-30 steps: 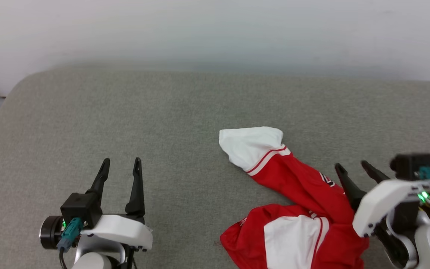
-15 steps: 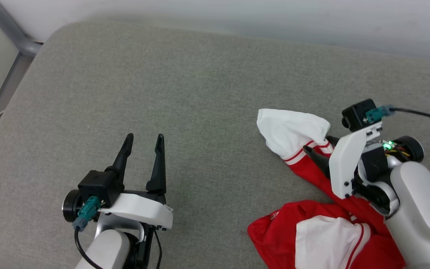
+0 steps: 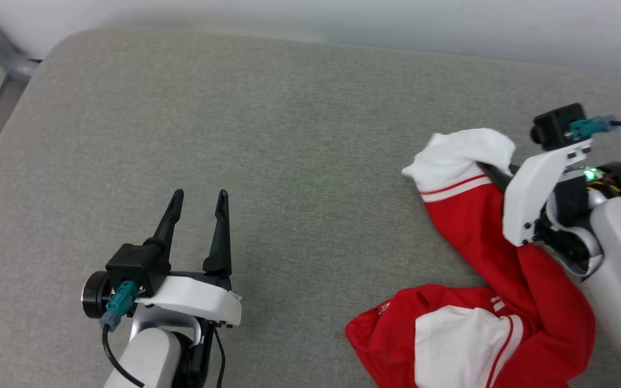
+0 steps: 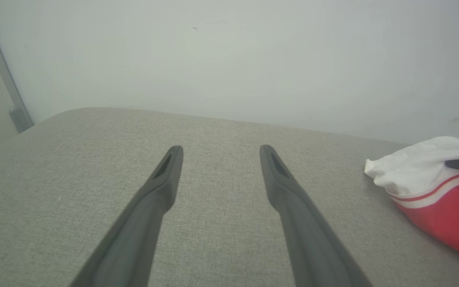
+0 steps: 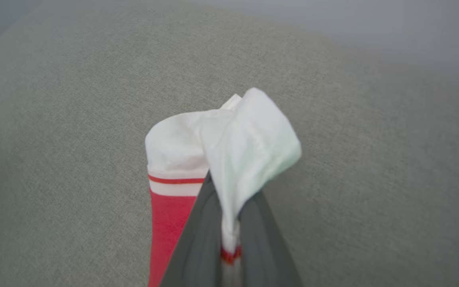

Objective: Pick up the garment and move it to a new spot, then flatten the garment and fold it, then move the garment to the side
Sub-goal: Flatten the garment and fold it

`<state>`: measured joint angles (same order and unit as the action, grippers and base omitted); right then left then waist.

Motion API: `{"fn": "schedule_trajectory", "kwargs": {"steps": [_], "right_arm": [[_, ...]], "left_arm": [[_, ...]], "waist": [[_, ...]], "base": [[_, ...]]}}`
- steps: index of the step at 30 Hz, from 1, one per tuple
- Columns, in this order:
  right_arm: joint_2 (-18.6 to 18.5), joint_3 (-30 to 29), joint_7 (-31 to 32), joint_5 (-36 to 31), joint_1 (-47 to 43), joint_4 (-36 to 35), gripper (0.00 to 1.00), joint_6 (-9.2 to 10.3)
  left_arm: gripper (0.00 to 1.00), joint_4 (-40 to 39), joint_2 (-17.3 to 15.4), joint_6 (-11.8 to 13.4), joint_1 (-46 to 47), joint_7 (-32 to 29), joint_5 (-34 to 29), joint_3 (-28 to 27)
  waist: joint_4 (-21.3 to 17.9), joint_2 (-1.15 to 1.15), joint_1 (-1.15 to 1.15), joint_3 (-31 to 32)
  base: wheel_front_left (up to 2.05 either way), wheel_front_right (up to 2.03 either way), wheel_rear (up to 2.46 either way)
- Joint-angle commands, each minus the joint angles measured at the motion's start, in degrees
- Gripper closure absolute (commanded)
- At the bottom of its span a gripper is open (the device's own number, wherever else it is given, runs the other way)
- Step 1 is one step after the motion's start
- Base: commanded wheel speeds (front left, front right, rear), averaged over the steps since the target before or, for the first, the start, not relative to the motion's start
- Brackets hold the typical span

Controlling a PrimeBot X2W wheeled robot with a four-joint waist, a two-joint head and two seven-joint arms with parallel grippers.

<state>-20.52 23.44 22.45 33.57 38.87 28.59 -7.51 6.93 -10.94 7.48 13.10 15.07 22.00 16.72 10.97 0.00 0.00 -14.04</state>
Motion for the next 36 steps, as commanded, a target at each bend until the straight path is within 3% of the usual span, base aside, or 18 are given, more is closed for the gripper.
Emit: {"fn": "schedule_trajectory", "kwargs": {"steps": [1,7,11,14,21,23,24,36], "right_arm": [[-0.79,-0.69,-0.71,0.22,-0.06,0.01,1.00,0.04],[-3.52,-9.68,-4.98,-0.87,-7.12,-1.21,1.00,0.04],[-3.15,-17.81,-5.98,-2.96,-15.59,-3.39,1.00,0.04],[-1.36,-23.49,-5.52,-4.45,-22.42,-5.69,1.00,0.04],[8.17,-32.72,-2.02,-8.07,-35.87,-10.55,1.00,0.04],[10.55,-33.71,-1.93,-9.21,-37.46,-11.59,0.43,0.04],[11.56,-34.56,-2.75,-9.79,-37.87,-12.45,0.00,0.04],[16.00,-39.97,-18.45,-20.46,-38.26,-23.21,0.00,0.04]], "left_arm": [[0.00,0.11,-0.10,-0.37,-0.59,0.13,-0.45,-0.28],[0.00,0.63,-0.17,-0.59,-1.39,0.14,-1.05,-1.17],[0.00,0.70,-0.52,-0.48,-2.49,0.14,-1.16,-1.57],[0.00,0.97,-0.74,-0.68,-3.00,0.14,-0.92,-1.69],[0.00,1.42,-1.38,-0.63,-3.47,-0.08,-0.61,-1.57],[0.00,1.56,-1.61,-0.48,-3.87,-0.19,-0.54,-1.65],[0.00,1.62,-1.71,-0.45,-4.15,-0.30,-0.44,-1.64],[0.00,1.28,-2.48,0.37,-7.24,-1.77,0.41,-1.41]], "waist": [[-1.53,0.00,0.00,0.83],[-5.17,0.00,0.00,2.53],[-7.50,0.00,0.00,3.39],[-8.87,0.00,0.00,3.88],[-9.86,0.00,0.00,4.74],[-10.06,0.00,0.00,5.21],[-10.11,0.00,0.00,5.46],[-9.56,0.00,0.00,9.50]], "base": [[0.00,0.00,0.00],[0.00,0.00,0.00],[0.00,0.00,0.00],[0.00,0.00,0.00],[0.00,0.00,0.00],[0.00,0.00,0.00],[0.00,0.00,0.00],[0.00,0.00,0.00]]}}
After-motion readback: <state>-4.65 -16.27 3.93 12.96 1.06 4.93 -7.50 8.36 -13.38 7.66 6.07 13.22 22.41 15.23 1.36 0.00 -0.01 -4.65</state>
